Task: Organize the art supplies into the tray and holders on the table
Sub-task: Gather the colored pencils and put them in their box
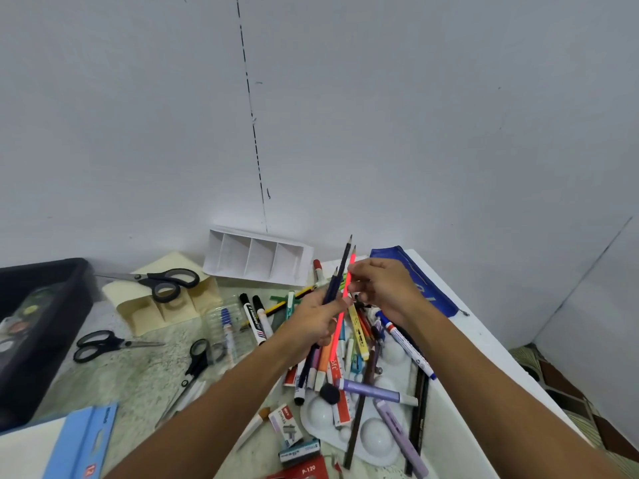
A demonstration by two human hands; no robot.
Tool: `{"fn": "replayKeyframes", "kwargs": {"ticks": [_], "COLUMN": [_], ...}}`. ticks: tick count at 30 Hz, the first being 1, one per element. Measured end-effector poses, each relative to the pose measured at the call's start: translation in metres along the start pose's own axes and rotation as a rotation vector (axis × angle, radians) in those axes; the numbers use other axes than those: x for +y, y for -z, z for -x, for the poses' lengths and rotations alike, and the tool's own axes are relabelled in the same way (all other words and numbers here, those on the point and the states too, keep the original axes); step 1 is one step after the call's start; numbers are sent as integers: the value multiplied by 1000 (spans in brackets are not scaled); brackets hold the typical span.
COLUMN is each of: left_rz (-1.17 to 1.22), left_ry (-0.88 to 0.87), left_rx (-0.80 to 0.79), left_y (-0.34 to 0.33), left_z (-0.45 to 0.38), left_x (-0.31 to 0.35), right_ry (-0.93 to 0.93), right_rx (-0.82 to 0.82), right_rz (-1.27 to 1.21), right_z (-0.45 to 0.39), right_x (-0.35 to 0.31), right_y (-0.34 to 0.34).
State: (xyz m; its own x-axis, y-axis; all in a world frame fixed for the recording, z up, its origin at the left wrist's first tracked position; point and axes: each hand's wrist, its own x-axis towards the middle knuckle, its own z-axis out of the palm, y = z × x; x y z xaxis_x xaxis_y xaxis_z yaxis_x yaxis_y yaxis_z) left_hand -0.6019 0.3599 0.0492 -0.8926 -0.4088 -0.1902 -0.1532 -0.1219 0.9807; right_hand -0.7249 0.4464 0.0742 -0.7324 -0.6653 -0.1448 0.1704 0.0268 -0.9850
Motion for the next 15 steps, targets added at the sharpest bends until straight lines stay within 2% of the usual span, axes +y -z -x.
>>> {"fn": "replayKeyframes", "kwargs": {"ticks": [4, 8, 12, 15], "left_rz": [-97, -94, -20, -24], "left_ry": [-22, 23, 134, 184], "left_rx": [25, -49, -173, -203], "left_y": [2, 6, 5, 7], "left_z": [3, 3, 4, 5], "left_x": [2, 7, 9, 9], "right_ry": [28, 42, 13, -36], "right_rx": [-58, -204, -273, -316], "right_rz": [-45, -115, -50, 54], "right_z": [1, 4, 8, 11], "right_x": [2, 1, -2, -8], "right_y": [-3, 0, -1, 4]}}
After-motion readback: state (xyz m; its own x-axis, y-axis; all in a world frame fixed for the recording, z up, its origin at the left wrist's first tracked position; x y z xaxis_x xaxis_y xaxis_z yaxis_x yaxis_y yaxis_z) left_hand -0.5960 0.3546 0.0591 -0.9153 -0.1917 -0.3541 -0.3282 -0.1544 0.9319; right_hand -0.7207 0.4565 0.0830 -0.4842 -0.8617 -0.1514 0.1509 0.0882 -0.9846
